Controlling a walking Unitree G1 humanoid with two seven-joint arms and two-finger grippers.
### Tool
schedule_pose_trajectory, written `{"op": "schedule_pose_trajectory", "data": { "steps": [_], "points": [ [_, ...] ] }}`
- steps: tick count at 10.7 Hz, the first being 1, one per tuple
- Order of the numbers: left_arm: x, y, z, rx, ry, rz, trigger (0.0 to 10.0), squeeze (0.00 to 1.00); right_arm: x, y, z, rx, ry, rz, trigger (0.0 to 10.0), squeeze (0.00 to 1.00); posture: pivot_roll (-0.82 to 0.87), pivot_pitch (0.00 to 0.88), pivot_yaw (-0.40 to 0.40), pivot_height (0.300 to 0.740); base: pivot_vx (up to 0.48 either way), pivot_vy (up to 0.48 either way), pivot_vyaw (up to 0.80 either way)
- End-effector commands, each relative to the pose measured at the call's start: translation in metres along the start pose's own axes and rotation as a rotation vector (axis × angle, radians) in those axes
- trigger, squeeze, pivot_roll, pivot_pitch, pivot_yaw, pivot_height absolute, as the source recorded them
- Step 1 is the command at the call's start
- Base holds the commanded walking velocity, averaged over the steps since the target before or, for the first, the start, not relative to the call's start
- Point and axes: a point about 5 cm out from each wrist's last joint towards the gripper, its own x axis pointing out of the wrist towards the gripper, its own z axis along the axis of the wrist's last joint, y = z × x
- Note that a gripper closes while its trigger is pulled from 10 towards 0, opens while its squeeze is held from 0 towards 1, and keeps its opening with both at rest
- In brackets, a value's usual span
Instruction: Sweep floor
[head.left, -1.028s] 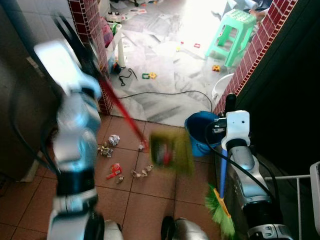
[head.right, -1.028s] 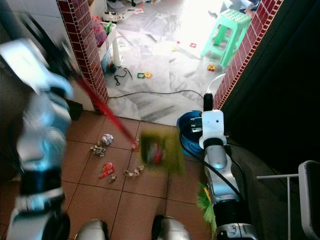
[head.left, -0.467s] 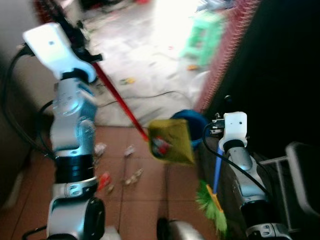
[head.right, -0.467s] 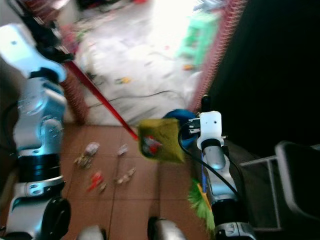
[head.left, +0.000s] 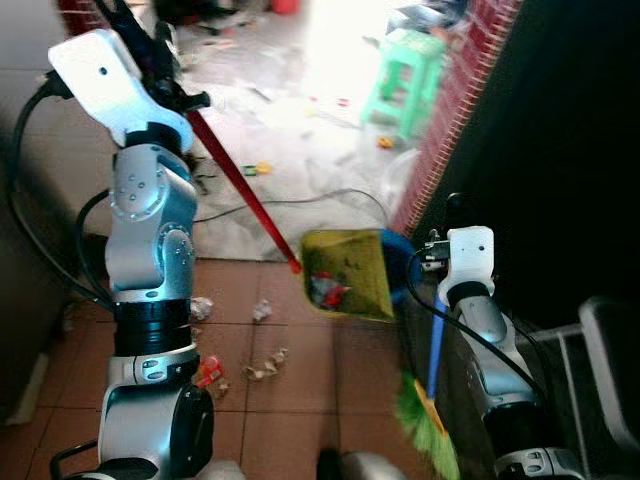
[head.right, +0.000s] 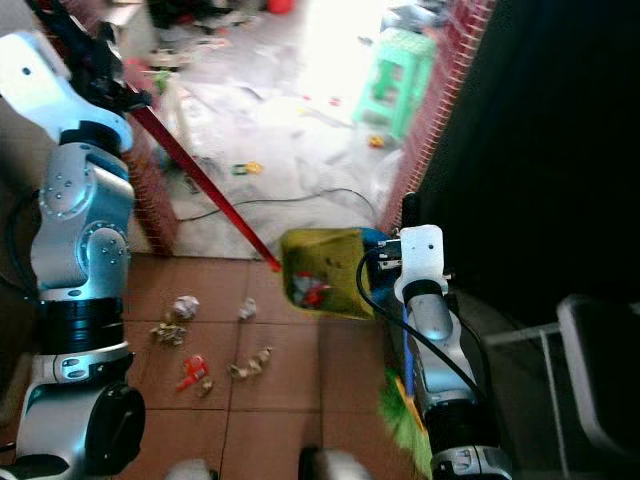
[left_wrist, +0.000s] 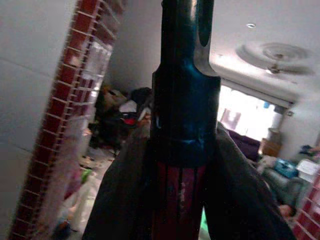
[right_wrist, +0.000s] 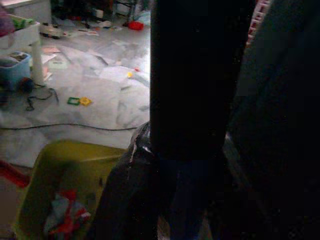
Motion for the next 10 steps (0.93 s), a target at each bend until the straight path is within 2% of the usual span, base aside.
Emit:
{"op": "schedule_pose_trajectory", "data": {
  "steps": [1,9,10],
  "points": [
    [0.0047,-0.0077,0.0156,-0.036,-0.082,-0.031,10.0,0.0,0.0005,0.0002,-0.001,0.005,0.009,0.004,10.0,0.0,-0.04,0.039,-0.039,0.74,0.428,0.0,0.0],
    [0.0015,-0.014,0.0084,-0.038,-0.065,-0.055,10.0,0.0,0.0041,0.0041,-0.0001,0.012,0.013,0.021,10.0,0.0,-0.04,0.039,-0.042,0.74,0.45,0.0,-0.06],
    [0.0007,-0.0163,0.0074,-0.043,-0.057,-0.06,10.0,0.0,0.0046,0.0039,-0.0003,0.009,0.014,0.025,10.0,0.0,-0.04,0.037,-0.043,0.74,0.412,-0.24,0.0]
  ]
}}
